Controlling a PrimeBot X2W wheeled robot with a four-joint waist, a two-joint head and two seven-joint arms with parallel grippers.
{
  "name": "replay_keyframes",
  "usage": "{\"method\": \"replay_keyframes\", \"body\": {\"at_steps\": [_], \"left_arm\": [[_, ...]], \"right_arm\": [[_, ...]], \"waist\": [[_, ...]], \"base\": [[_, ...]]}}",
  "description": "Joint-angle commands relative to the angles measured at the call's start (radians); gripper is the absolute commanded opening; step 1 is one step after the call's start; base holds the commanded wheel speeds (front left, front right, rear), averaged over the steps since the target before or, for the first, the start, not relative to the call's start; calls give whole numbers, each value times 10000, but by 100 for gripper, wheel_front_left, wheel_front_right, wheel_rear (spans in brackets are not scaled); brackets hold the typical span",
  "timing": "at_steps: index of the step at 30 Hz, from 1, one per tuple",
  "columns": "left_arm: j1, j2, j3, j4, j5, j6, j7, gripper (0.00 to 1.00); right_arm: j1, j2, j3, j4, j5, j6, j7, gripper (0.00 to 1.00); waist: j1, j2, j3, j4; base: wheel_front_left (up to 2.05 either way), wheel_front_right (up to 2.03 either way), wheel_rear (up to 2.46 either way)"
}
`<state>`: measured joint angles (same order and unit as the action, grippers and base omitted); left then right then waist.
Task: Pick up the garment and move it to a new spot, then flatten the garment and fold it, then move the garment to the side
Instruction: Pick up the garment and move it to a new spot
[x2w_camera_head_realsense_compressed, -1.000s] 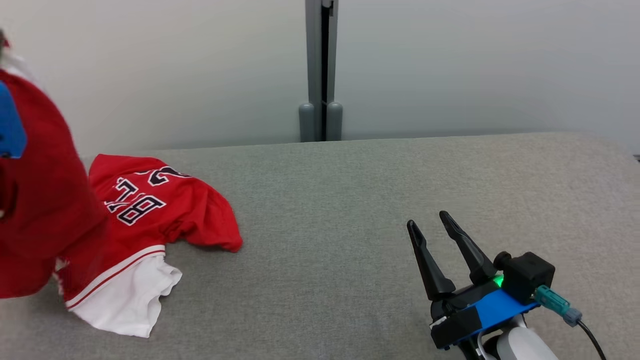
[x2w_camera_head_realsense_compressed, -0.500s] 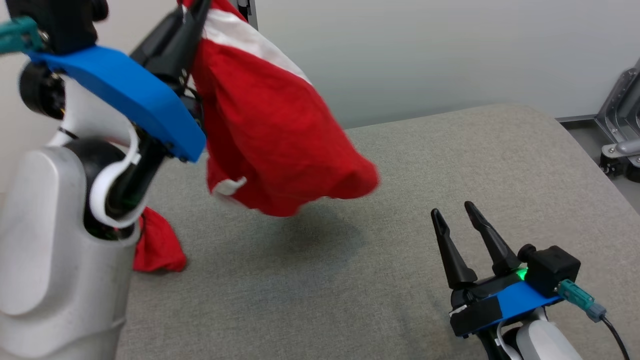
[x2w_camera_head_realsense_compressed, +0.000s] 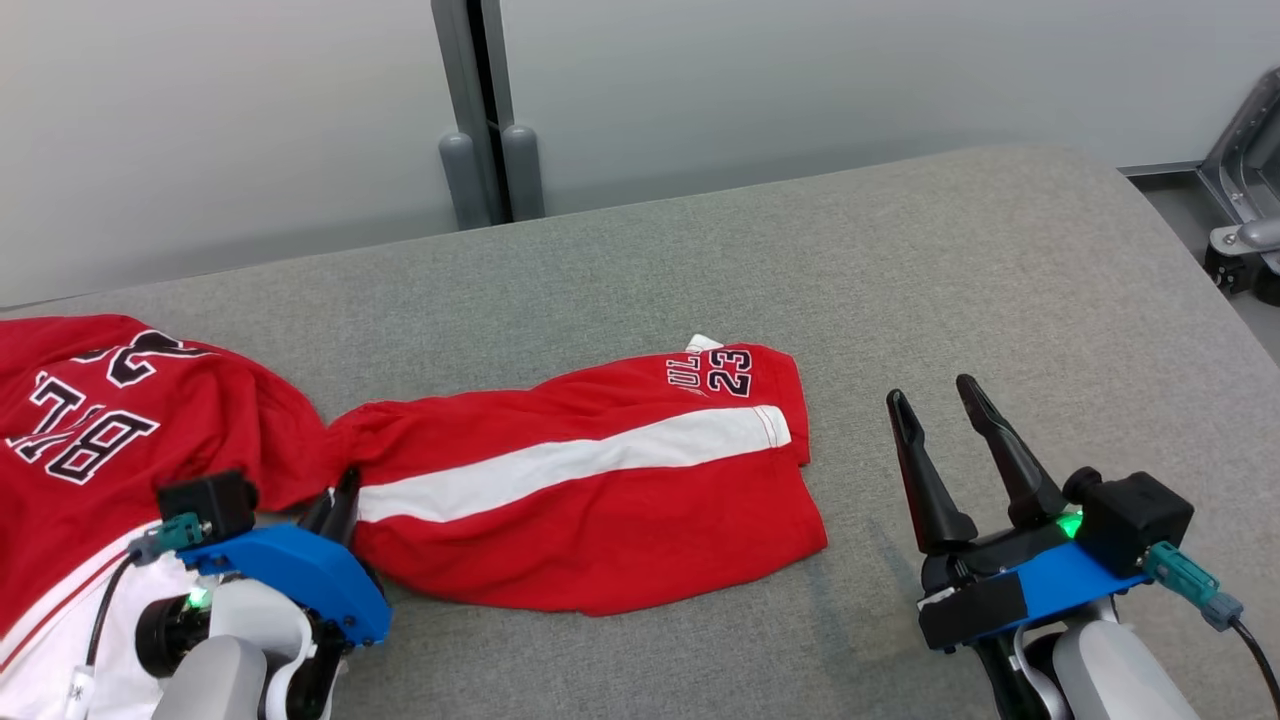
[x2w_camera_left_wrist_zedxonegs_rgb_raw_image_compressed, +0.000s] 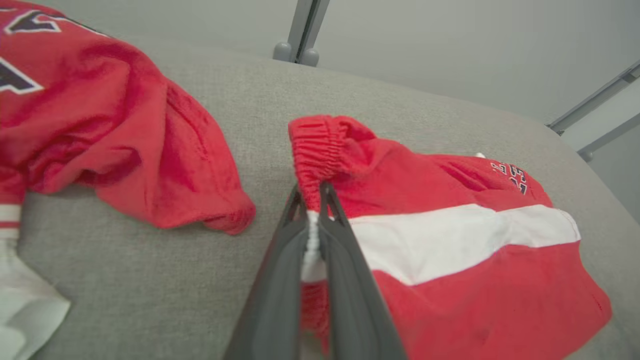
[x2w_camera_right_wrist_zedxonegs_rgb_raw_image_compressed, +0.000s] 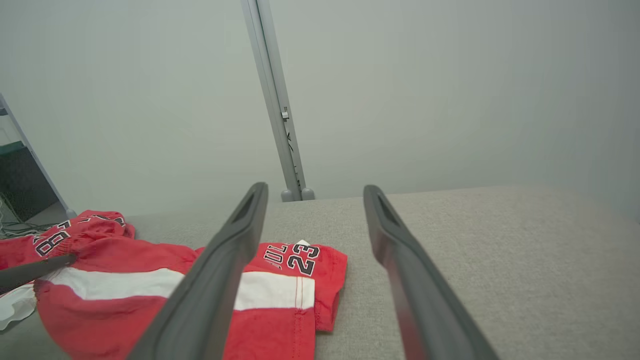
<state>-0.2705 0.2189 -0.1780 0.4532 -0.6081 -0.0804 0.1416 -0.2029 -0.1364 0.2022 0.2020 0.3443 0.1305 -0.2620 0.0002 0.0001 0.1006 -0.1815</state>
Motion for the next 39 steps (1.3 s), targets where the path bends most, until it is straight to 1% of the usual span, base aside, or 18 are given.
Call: {"method": "replay_keyframes", "body": {"at_steps": [1,2,3,4,8,11,15,20,23,26,27,28,32,36,39], "left_arm": [[29,31,4,368,108,-75,-359,0],[12,-32,-4,672,101,-100,-586,26],[-24,-133,33,924,10,-145,-813,69],[-58,-157,37,1147,-4,-184,-1006,100],[-187,-92,-117,1581,177,-333,-1924,100],[-234,202,-159,1546,450,-333,-2482,100],[-178,509,-125,971,892,-43,-3263,100],[526,690,-147,-450,1529,520,-3828,100],[958,688,-103,-1304,1881,885,-3986,100],[1605,536,-90,-2052,2105,1080,-4040,100],[1792,567,-153,-2241,2250,1101,-4058,100],[1960,604,-169,-2401,2474,1216,-4065,100],[2637,310,105,-3263,3166,1525,-4073,100],[2985,79,340,-3188,3553,1399,-4078,100],[2970,-41,488,-2977,3709,1168,-4080,100]], "right_arm": [[-127,-48,20,-29,-50,3,-42,100],[-142,-58,37,-16,-60,3,-42,100],[-145,-73,34,-2,-62,3,-42,100],[-153,-82,55,13,-58,4,-42,100],[-90,-112,80,53,-66,3,-42,100],[15,-178,88,64,-62,3,-42,100],[115,-286,32,59,-94,3,-42,100],[306,-391,-65,94,-168,3,-42,100],[395,-442,-183,81,-262,3,-42,100],[521,-437,-346,120,-367,3,-42,100],[548,-421,-398,201,-390,3,-42,100],[577,-449,-425,280,-494,3,-42,100],[622,-291,-767,711,-653,3,-43,100],[584,-143,-1029,1023,-877,3,-42,100],[458,-152,-1065,1124,-957,3,-42,100]], "waist": [[-2,-1,51,70],[-2,-1,58,98],[-2,-1,50,139],[-2,-1,33,171],[-2,-1,-74,332],[-2,-1,-179,506],[-2,-1,-355,791],[-2,-1,-630,1120],[-2,-1,-735,1234],[-2,-1,-812,1287],[-2,-1,-820,1291],[-2,-1,-824,1295],[-2,-1,-824,1333],[-2,-1,-838,1362],[-2,-1,-844,1378]], "base": [[0,0,0],[0,0,0],[0,0,0],[0,0,0],[0,0,0],[0,0,0],[0,0,0],[0,0,0],[0,0,0],[0,0,0],[0,0,0],[0,0,0],[0,0,0],[0,0,0],[0,0,0]]}}
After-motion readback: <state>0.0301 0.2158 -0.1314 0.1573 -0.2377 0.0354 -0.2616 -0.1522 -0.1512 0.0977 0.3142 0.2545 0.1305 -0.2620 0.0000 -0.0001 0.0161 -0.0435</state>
